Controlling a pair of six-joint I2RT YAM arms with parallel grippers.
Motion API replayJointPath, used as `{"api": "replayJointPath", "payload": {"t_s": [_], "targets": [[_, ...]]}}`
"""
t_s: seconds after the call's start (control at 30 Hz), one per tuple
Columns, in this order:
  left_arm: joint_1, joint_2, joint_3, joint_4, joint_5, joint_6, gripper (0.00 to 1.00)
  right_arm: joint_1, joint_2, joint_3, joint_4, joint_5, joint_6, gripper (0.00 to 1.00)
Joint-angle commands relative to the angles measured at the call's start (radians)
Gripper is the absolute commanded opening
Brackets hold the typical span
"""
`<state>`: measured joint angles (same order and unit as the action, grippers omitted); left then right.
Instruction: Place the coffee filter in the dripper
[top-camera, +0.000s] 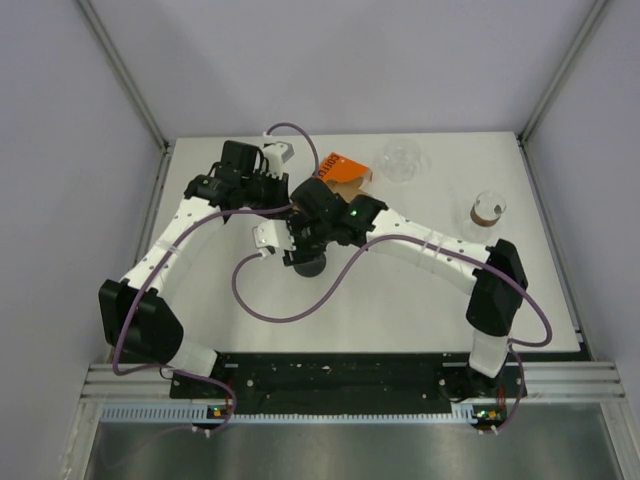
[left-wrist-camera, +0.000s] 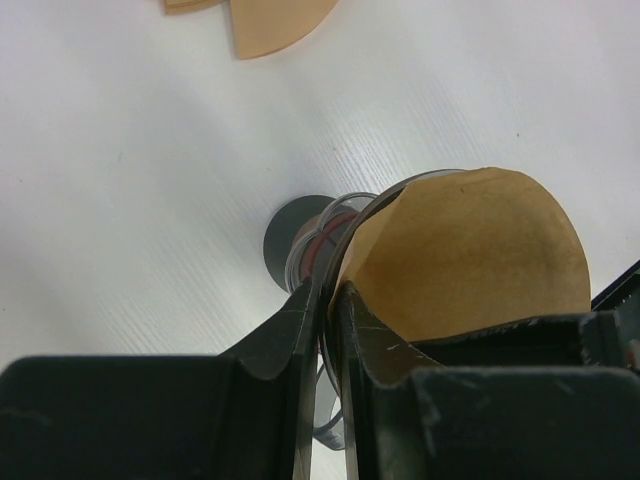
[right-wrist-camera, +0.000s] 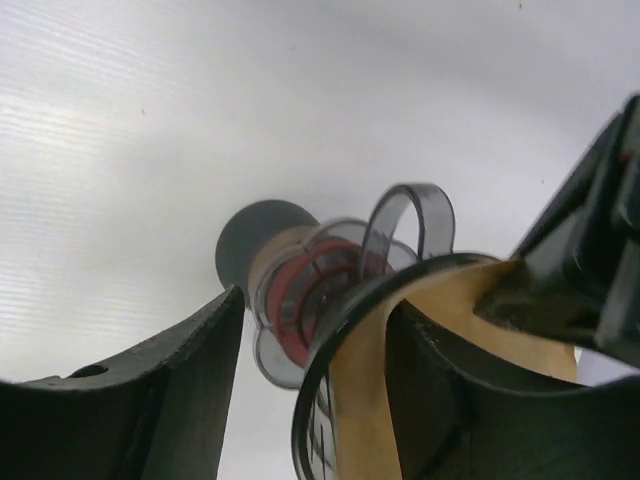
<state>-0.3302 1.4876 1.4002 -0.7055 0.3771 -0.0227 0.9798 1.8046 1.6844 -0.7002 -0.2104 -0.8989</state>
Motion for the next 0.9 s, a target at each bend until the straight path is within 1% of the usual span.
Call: {"api": "replayJointPath", "payload": {"t_s": [0.0,0.1,0.13,0.3,0.43,0.5,0.6,0.87], "targets": [[0.002,-0.018,0.008,0.029,0.003,0.012,0.17,0.031,0.041,0.070,0.015,0.006,-0.011,0.52],[0.003,-0.021,0.006,0.029,0.002,0.013,0.17,0.033,0.053,0.080,0.013,0.008,-0.008,0.40],[0.002,-0.021,0.006,0.029,0.002,0.013,0.17,0.033,0.053,0.083,0.011,0.006,-0.006,0.37],[0.003,-0.018,0.006,0.029,0.003,0.013,0.17,0.034,0.064,0.084,0.004,0.031,0.006,0.30],[0.002,-0.015,0.008,0.029,0.005,0.013,0.17,0.033,0.078,0.090,-0.018,0.046,0.017,0.22],[0.002,-0.015,0.010,0.029,0.006,0.013,0.17,0.034,0.085,0.100,-0.031,0.046,0.026,0.15],[0.002,-0.012,0.010,0.029,0.006,0.013,0.17,0.034,0.093,0.116,-0.045,0.048,0.037,0.00],[0.003,-0.012,0.011,0.028,0.006,0.013,0.17,0.033,0.099,0.120,-0.064,0.057,0.061,0.00]]}}
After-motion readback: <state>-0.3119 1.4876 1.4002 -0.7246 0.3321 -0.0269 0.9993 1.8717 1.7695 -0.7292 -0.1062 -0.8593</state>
